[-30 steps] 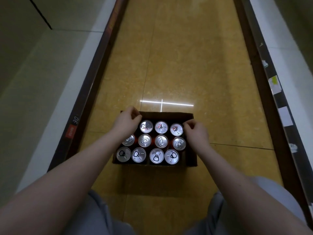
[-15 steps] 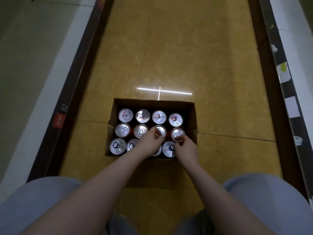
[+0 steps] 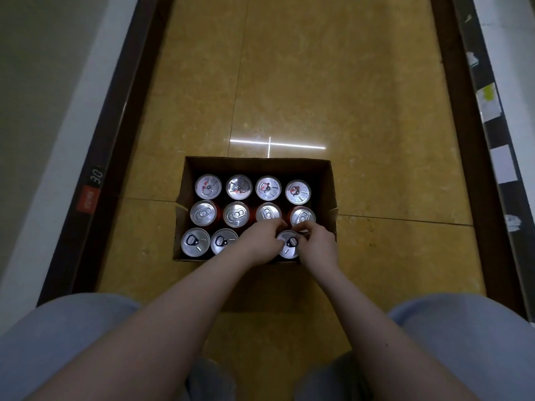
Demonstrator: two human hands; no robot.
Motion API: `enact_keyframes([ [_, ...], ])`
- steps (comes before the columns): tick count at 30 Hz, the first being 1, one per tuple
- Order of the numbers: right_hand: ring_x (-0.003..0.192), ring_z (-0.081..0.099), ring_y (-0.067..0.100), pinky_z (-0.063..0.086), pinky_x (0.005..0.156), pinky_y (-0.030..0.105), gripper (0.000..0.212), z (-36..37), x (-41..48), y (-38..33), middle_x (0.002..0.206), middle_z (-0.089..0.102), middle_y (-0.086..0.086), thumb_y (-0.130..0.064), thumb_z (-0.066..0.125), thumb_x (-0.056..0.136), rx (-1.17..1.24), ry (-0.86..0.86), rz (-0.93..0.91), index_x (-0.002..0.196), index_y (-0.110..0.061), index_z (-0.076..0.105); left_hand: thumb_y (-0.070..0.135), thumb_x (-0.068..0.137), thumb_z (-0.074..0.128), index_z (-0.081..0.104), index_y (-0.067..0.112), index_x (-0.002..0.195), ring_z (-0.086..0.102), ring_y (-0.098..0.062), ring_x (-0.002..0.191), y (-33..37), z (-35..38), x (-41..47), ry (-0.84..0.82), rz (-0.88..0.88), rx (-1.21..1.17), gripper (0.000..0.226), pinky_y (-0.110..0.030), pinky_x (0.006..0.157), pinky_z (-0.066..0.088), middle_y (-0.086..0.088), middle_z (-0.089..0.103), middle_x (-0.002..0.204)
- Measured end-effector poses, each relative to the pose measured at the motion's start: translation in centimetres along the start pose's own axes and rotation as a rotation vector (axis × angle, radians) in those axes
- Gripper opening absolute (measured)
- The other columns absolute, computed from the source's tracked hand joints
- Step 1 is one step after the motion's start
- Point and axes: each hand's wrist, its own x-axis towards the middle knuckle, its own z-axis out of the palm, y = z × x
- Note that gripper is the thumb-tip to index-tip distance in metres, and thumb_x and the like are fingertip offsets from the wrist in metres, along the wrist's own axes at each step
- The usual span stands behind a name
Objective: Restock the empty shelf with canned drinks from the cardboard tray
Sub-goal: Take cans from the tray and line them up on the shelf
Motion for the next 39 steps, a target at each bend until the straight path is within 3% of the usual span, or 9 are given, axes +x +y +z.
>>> enact_keyframes([
  [7,0.096,0.063,0.029,0.047,0.070,0.029,0.035,-0.2,-0.4,-0.3,0.106,0.069,0.012,0.001,0.046,0.087,-0.056,0.036,-0.039,0.113,-0.014,0.064,0.007,0.083,0.052,0.053,0.017,0.123,0.056,-0.022,0.112,0.3,0.0,-0.6,0.022,0.035,0.017,0.041,-0.039,0.093,0.048,-0.004,0.061,0.123],
  [12,0.097,0.063,0.030,0.041,0.067,0.026,0.040,-1.4,-0.9,-1.1,0.105,0.070,0.011,0.002,0.045,0.084,-0.096,0.061,-0.102,0.114,-0.015,0.064,0.023,0.074,0.069,0.057,0.016,0.118,0.056,-0.022,0.108,0.5,-0.3,-0.9,0.111,0.106,0.031,0.046,-0.040,0.089,0.048,-0.004,0.060,0.117],
  [20,0.099,0.063,0.027,0.051,0.074,0.032,0.041,-5.2,-1.9,-4.3,0.108,0.070,0.005,0.000,0.047,0.082,-0.158,0.129,-0.184,0.111,-0.020,0.067,0.029,0.061,0.084,0.052,0.022,0.121,0.055,-0.015,0.108,1.3,-1.5,-2.3,0.178,0.195,-0.144,0.069,-0.038,0.095,0.047,0.001,0.056,0.120],
  [23,0.095,0.064,0.025,0.048,0.068,0.028,0.038,-6.8,-1.8,-5.7,0.105,0.071,0.002,-0.003,0.048,0.082,-0.125,0.148,-0.210,0.107,-0.022,0.069,0.022,0.066,0.082,0.056,0.017,0.116,0.057,-0.012,0.101,2.5,-2.5,-2.9,0.317,0.233,-0.253,0.057,-0.023,0.085,0.048,0.005,0.060,0.110],
  [25,0.092,0.066,0.021,0.044,0.065,0.025,0.030,-8.1,-1.9,-6.6,0.102,0.072,0.000,-0.011,0.052,0.086,-0.057,0.179,-0.255,0.106,-0.024,0.070,0.020,0.068,0.081,0.057,0.017,0.114,0.058,-0.011,0.099,3.4,-3.5,-3.5,0.372,0.270,-0.305,0.052,-0.015,0.079,0.044,0.003,0.061,0.110],
  [29,0.086,0.066,0.017,0.048,0.068,0.026,0.024,-10.1,-2.0,-8.4,0.090,0.069,-0.001,-0.025,0.057,0.088,0.213,0.205,-0.324,0.109,-0.020,0.067,0.019,0.070,0.079,0.058,0.020,0.107,0.060,-0.010,0.097,4.7,-5.8,-4.4,0.428,0.291,-0.421,0.043,-0.025,0.083,0.050,-0.001,0.063,0.107],
  [33,0.084,0.067,0.023,0.056,0.077,0.043,0.019,-10.6,-2.1,-9.7,0.086,0.071,0.003,-0.026,0.052,0.092,0.647,0.084,-0.322,0.081,-0.025,0.068,0.016,0.076,0.074,0.058,0.022,0.104,0.062,-0.009,0.092,6.3,-8.3,-5.4,0.493,0.281,-0.597,0.033,-0.018,0.077,0.052,0.007,0.065,0.098],
  [36,0.087,0.066,0.023,0.055,0.067,0.031,0.026,-11.1,-2.9,-10.8,0.097,0.069,0.009,-0.020,0.041,0.099,0.821,-0.026,-0.352,0.092,-0.016,0.067,0.015,0.078,0.072,0.060,0.021,0.104,0.063,-0.010,0.088,7.3,-9.8,-6.3,0.573,0.309,-0.691,0.029,-0.017,0.070,0.053,0.002,0.066,0.099],
  [39,0.078,0.067,0.004,0.052,0.059,0.017,0.027,-11.2,-3.7,-11.9,0.096,0.067,0.003,-0.021,0.038,0.100,0.872,-0.103,-0.413,0.107,-0.012,0.062,0.014,0.079,0.070,0.060,0.016,0.107,0.061,-0.003,0.081,8.3,-10.9,-7.3,0.650,0.321,-0.805,0.030,-0.016,0.066,0.052,0.007,0.064,0.092],
])
